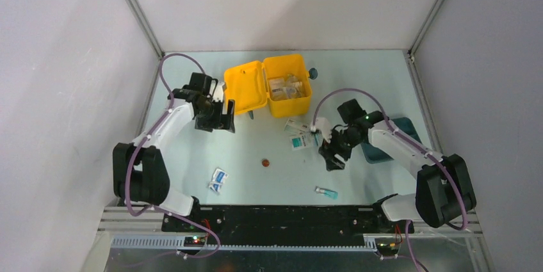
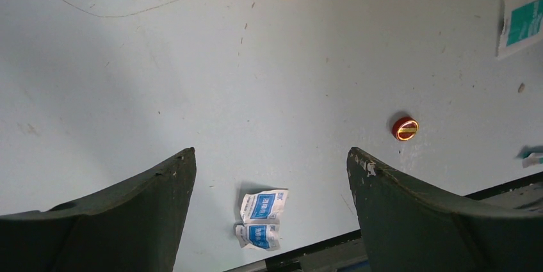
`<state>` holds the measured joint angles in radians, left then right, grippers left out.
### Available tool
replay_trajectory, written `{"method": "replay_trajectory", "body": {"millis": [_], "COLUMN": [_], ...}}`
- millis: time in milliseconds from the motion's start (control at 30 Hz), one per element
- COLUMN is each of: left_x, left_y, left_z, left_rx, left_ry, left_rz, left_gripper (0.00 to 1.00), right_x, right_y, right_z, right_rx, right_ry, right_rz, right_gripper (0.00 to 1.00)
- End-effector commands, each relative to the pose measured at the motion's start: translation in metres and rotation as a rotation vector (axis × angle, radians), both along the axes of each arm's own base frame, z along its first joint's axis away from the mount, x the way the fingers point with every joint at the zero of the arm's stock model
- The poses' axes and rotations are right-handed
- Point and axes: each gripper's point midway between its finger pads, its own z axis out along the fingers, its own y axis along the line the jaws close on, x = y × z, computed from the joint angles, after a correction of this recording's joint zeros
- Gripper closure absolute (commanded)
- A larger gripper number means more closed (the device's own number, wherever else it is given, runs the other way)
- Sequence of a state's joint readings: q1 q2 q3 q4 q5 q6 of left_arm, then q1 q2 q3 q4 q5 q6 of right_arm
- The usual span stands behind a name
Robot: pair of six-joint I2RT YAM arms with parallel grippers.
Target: Organize the medicine kit
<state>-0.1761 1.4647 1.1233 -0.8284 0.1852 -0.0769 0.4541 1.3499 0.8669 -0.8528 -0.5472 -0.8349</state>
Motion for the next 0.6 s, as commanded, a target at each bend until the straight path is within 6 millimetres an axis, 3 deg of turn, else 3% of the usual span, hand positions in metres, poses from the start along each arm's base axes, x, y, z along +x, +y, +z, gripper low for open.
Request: {"method": "replay_trajectory", "body": {"millis": [0,167,267,433,567], "left_x": [0.025,0.044,0.057,0.075,0.077], "left_y": [-0.002,-0.006,-0.007,-0.01,-0.009], "left_z": [0.021,0.04,0.052,0.067,0.064], "left_rx": [-0.063,-0.103,-0.107,-0.116,-0.106], "left_ry": [-0.05,-0.103,-0.14,-0.182,-0.178], "left_rz": [0.06,0.049,0.039,0.033,0.023], "left_gripper": [0.09,0.08,0.08,0.09,0.09], "right_x": [0.068,0.112,0.139,0.147,0.137], "right_y": [0.001,-0.036,-0.085,-0.163,-0.201], "right_z": [0.041,0.054,0.053,0.043,0.028], "right_rx": [0.099,0.075,-0.007,-0.105,-0.168], "right_ry": [-0.02,-0.092,-0.157,-0.142,-0.092], "right_rz": [-0.477,-0.738,-1.001,-1.396,-1.606], "right_gripper": [0.29,0.3,0.3,0.31,0.36]}}
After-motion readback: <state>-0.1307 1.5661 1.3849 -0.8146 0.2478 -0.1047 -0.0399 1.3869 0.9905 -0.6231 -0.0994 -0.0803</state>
